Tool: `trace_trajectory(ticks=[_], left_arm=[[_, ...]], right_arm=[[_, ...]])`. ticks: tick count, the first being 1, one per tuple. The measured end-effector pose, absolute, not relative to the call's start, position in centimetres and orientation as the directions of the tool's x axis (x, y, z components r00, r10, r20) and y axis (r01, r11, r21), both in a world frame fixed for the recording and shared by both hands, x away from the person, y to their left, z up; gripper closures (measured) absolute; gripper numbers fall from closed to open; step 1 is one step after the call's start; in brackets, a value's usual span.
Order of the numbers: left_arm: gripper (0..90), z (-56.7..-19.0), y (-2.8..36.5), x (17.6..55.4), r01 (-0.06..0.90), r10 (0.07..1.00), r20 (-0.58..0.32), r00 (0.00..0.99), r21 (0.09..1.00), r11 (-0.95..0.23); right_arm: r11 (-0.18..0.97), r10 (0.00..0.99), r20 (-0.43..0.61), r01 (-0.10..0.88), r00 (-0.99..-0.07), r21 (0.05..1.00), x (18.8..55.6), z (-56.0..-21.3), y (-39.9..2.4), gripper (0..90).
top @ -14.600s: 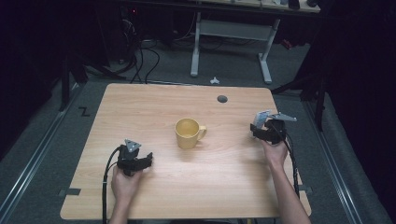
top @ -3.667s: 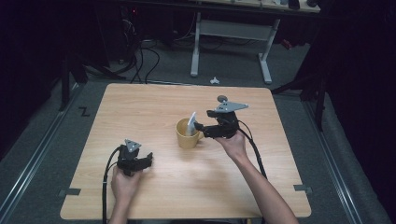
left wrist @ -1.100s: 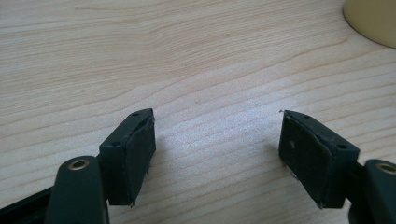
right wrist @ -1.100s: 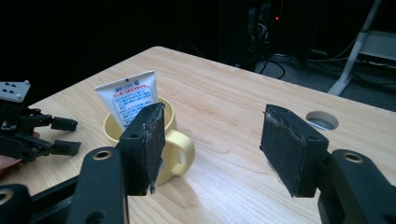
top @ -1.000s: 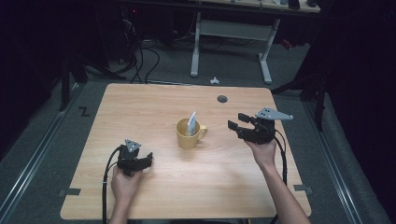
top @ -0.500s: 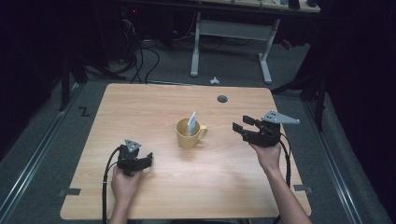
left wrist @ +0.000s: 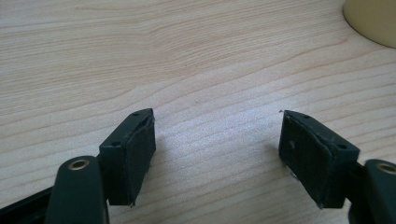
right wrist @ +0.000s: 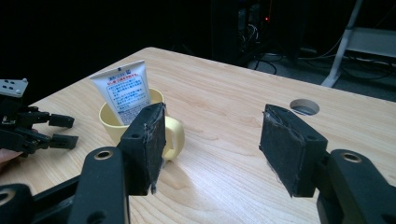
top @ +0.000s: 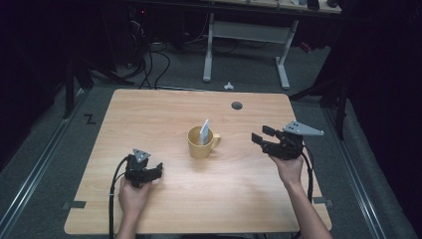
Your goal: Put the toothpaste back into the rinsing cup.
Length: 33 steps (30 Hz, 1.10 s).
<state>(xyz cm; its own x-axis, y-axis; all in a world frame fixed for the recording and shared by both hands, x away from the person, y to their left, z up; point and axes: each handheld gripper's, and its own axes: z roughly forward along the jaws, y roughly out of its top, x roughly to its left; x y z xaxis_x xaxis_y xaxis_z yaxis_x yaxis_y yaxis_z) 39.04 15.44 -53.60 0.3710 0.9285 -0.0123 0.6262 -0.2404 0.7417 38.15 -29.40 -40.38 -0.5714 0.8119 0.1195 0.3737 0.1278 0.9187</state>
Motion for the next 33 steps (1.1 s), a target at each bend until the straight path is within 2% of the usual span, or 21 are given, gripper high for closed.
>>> trace_trajectory(ticks=[33], left_arm=[[27.6,-53.6,15.4,39.0,0.626,0.929,-0.012,0.371,0.742,-0.24]], right_arm=[[0.093,0.838,0.151,0.409,-0.525,0.908,37.0,-42.3,-31.8,41.6]])
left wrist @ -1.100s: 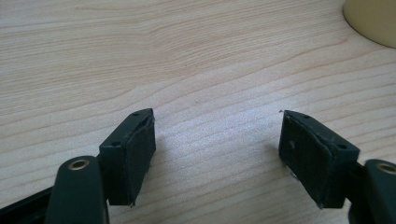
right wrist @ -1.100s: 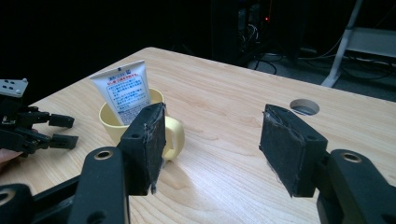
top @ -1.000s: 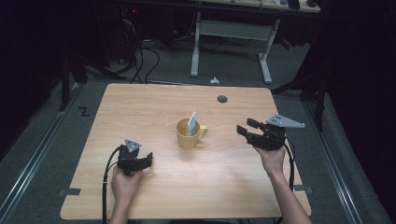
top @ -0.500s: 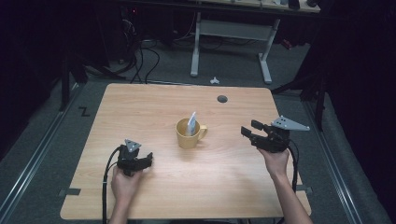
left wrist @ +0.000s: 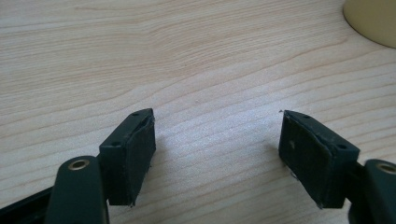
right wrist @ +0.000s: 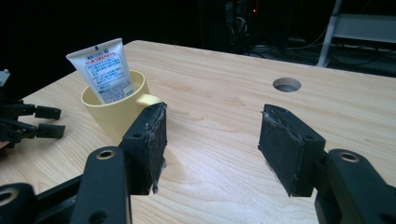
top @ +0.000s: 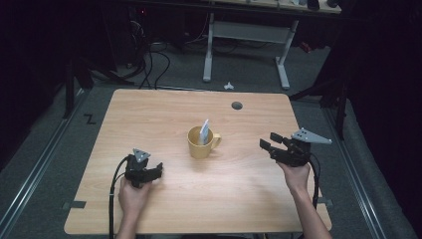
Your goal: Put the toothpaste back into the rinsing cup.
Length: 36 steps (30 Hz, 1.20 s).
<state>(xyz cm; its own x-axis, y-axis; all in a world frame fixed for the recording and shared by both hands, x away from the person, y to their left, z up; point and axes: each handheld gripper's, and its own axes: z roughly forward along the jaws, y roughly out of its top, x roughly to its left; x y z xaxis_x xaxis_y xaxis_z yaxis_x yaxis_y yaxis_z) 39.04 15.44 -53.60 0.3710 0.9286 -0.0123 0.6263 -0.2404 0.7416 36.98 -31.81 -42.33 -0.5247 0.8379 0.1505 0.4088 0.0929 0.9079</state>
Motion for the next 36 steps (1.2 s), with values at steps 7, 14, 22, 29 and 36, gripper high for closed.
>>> trace_trajectory(ticks=[7,14,22,29,36], left_arm=[[27.6,-53.6,15.4,39.0,0.626,0.929,-0.012,0.371,0.742,-0.24],[27.6,-53.6,15.4,39.0,0.626,0.929,-0.012,0.37,0.742,-0.24],[27.6,-53.6,15.4,39.0,0.626,0.929,-0.012,0.37,0.742,-0.24],[27.6,-53.6,15.4,39.0,0.626,0.929,-0.012,0.37,0.742,-0.24],[27.6,-53.6,15.4,39.0,0.626,0.929,-0.012,0.371,0.742,-0.24]], right_arm=[[0.087,0.843,0.157,0.42,-0.514,0.903,36.7,-43.1,-32.2,42.4],[0.082,0.849,0.162,0.428,-0.504,0.9,36.5,-43.8,-32.6,42.9],[0.074,0.855,0.172,0.443,-0.49,0.894,36.2,-44.4,-32.9,43.2],[0.076,0.859,0.174,0.456,-0.482,0.887,36.1,-45.1,-33.1,43.5],[0.074,0.86,0.179,0.465,-0.477,0.882,36.0,-45.7,-33.3,43.6]])
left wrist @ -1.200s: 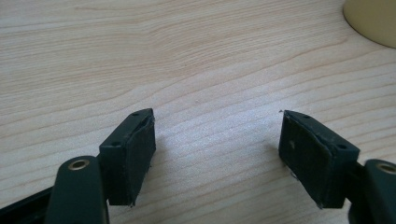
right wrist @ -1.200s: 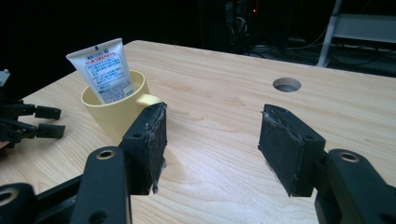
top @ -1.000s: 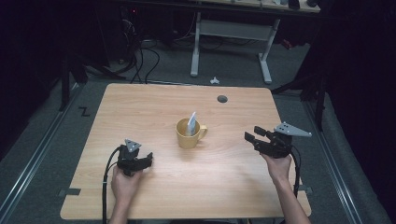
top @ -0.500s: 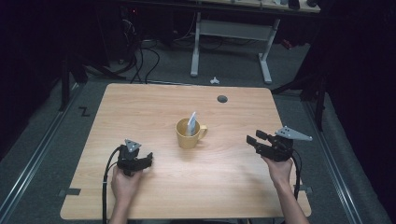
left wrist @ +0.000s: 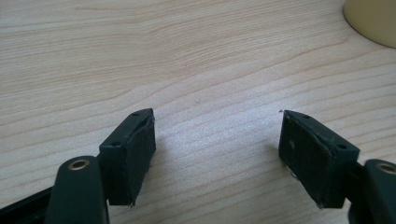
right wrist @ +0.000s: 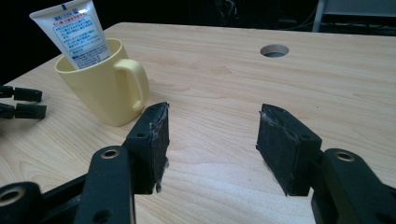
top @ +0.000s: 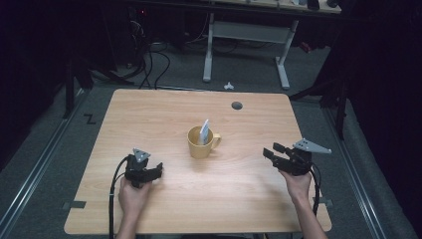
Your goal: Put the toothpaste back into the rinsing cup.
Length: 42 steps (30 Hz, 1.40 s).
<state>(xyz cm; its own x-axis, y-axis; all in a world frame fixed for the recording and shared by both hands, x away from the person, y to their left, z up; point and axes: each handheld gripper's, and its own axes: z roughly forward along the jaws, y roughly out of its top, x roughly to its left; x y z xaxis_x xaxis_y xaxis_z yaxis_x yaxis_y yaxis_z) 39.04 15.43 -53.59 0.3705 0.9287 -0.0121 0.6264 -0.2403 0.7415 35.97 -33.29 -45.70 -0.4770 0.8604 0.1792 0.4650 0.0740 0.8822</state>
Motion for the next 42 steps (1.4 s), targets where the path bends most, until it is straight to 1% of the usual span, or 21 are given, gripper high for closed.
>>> trace_trajectory(ticks=[7,13,38,42], left_arm=[[27.6,-53.6,15.4,39.0,0.626,0.929,-0.012,0.37,0.742,-0.24],[27.6,-53.6,15.4,39.0,0.626,0.929,-0.012,0.37,0.742,-0.24],[27.6,-53.6,15.4,39.0,0.626,0.929,-0.012,0.37,0.742,-0.24],[27.6,-53.6,15.4,39.0,0.626,0.929,-0.012,0.37,0.742,-0.24]], right_arm=[[0.071,0.868,0.183,0.48,-0.462,0.874,35.9,-46.4,-33.5,43.9],[0.087,0.878,0.16,0.479,-0.45,0.873,35.7,-47.0,-33.3,44.2],[0.118,0.897,0.143,0.537,-0.419,0.835,35.8,-49.8,-32.8,44.2],[0.137,0.901,0.122,0.541,-0.416,0.83,36.0,-50.1,-32.6,44.2]])
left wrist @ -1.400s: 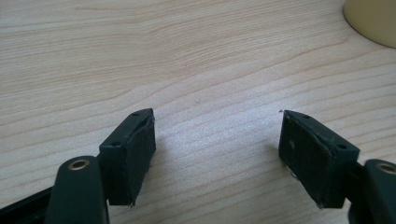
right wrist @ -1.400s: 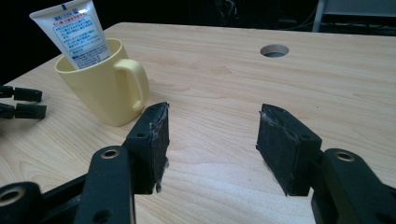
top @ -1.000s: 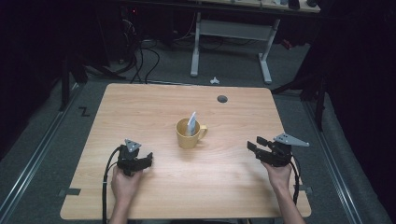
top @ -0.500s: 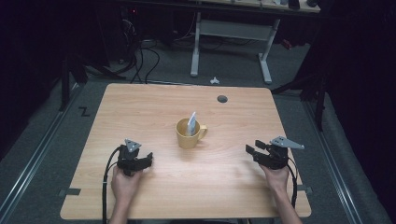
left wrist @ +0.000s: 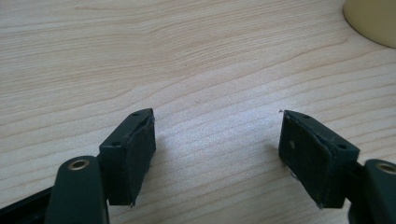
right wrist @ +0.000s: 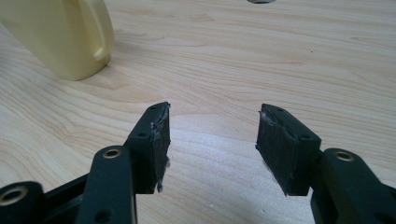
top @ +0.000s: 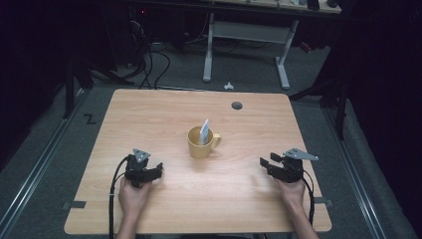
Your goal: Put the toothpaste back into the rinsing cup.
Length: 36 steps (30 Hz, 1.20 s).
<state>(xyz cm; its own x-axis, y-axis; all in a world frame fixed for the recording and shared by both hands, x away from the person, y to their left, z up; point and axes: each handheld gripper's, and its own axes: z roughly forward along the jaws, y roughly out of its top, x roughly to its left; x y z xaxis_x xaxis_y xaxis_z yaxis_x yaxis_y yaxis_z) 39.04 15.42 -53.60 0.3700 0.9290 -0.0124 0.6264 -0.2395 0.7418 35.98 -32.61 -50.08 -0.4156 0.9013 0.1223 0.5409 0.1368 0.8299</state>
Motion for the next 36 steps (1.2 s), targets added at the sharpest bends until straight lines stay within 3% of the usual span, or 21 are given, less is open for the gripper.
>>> trace_trajectory(ticks=[36], left_arm=[[27.6,-53.6,15.4,39.0,0.626,0.929,-0.013,0.37,0.742,-0.239]], right_arm=[[0.229,0.908,0.052,0.594,-0.417,0.771,37.4,-52.7,-30.7,43.5]])
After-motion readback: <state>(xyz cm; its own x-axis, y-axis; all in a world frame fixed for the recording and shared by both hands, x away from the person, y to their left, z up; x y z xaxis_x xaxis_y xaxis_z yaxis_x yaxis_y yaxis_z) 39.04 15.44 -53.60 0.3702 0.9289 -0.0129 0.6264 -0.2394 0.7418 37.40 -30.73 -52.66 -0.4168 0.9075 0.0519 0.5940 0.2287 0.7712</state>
